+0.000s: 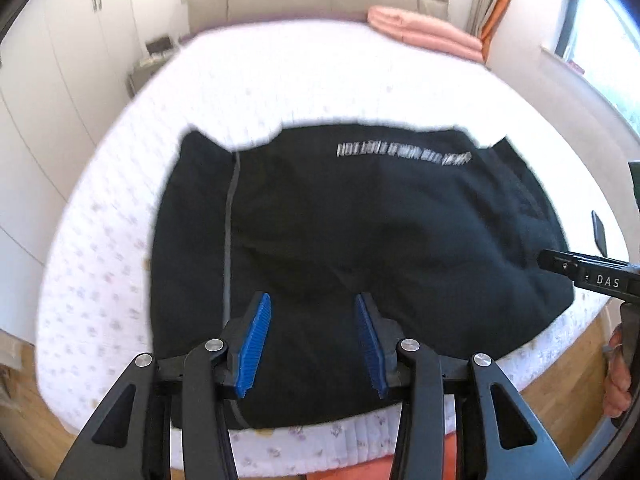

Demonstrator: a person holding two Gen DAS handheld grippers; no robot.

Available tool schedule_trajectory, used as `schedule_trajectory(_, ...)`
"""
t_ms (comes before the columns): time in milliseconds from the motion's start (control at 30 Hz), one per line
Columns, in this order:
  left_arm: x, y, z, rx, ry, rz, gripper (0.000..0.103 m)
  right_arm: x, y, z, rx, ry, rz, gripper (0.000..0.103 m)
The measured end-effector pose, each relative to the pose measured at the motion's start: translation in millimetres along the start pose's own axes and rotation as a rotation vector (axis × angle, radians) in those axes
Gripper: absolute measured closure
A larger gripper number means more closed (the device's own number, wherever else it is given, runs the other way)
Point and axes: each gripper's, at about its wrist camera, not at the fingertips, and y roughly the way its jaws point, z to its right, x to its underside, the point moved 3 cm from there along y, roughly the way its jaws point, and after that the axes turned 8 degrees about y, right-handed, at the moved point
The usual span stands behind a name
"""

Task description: Fold large clothes

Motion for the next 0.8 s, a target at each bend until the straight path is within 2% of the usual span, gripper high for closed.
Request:
schedule_trajectory(67, -5.6, -30.6, 4.9, -0.004, 0.0, 0.039, 0.057, -0.9, -29.0, -8.9, -0.013, -0.007, 0.049, 0.03)
schedule_trajectory(233, -17.2, -92.2, 10.3, -0.025, -0.026, 0.125, 0.056, 2.7, -106.0, -31.9, -0.039, -0.003, 0.167, 0.015)
schedule_trajectory(367, -20.8, -138.1, 19.6, -0.083, -0.041, 0.207, 0.036, 13.0, -155.7, -48.7, 0.025, -0.032, 0.27, 0.008)
schedule_trajectory(433, -22.7, -159.8, 24.5, -0.108, -0.038, 0.25, 0.032, 22.3, -178.6, -57.3, 0.042, -0.041, 0.322, 0.005)
schedule_trajectory(500, -22.8, -178.8, 29.9, -0.164, -0.028, 0.278, 0.024, 34.9, -198.5, -63.3, 0.037, -0.051, 0.357, 0.002)
schedule_trajectory(533, -22.3, -186.6, 31.5, -0.203, -0.018, 0.277, 0.024, 38.9, -205.6, -65.9, 0.041, -0.056, 0.371, 0.001)
schedule_trajectory(600, -20.7, -201.9, 40.6, -0.338, 0.012, 0.283, 0.024, 42.9, -217.3, -70.6, 0.061, -0.067, 0.392, 0.001)
schedule_trajectory(633, -19.8, -207.2, 45.7, -0.354, 0.026, 0.294, 0.024, 45.8, -222.5, -72.8, 0.068, -0.078, 0.405, 0.001)
schedule_trajectory(800, -17.9, -223.7, 58.1, -0.303, 0.026, 0.301, 0.023, 53.0, -240.3, -76.6, 0.092, -0.105, 0.447, 0.001)
